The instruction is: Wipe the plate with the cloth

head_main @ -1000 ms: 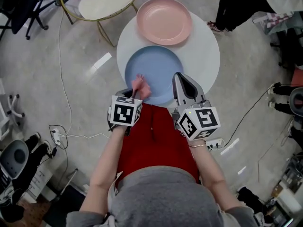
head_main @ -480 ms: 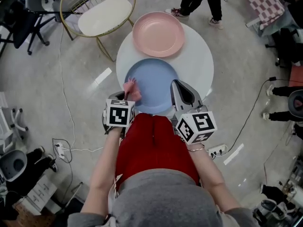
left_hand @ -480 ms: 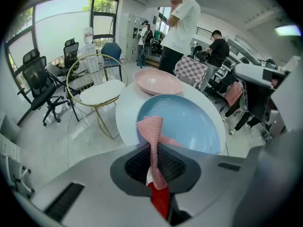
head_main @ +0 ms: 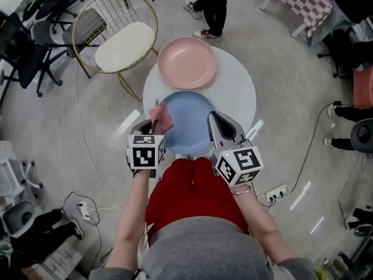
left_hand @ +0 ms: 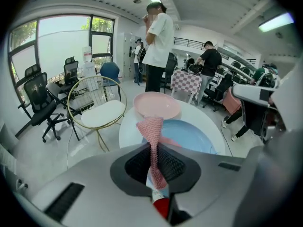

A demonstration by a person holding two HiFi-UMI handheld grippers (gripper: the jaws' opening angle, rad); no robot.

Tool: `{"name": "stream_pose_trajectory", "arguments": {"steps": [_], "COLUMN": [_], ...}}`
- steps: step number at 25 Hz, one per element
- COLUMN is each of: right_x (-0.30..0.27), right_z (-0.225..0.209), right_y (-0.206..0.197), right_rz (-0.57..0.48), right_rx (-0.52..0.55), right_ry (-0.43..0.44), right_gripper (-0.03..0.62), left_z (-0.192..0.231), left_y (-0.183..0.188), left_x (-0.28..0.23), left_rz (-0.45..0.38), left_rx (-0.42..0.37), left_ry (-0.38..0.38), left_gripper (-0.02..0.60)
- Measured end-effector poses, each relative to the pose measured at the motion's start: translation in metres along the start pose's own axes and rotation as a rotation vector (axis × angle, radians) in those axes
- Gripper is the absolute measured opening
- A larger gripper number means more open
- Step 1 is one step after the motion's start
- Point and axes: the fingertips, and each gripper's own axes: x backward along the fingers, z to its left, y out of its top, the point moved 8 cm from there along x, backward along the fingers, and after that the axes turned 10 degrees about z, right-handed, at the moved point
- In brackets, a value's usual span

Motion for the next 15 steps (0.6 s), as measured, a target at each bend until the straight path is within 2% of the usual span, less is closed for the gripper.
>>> {"name": "stream_pose_trajectory", "arguments": {"steps": [6,15], "right_x": [0.007,0.019], "right_z": [0.002,0.015], "right_y": [0.011,0.021], "right_rz": [-0.054,-0.113], "right_rx": [0.006,0.030], "right_ry": [-0.027,-0.053], "right_gripper": [0.029,0.029], "left_z": [0.000,0.002], "left_y": [0.024,0.041], "left_x": [0.018,0.055], "left_rz": [-0.124,-0.290], "left_rx": [-0.044,-0.046], "left_ry": [-0.027,-0.081], "left_gripper": [0.032,0.032]}}
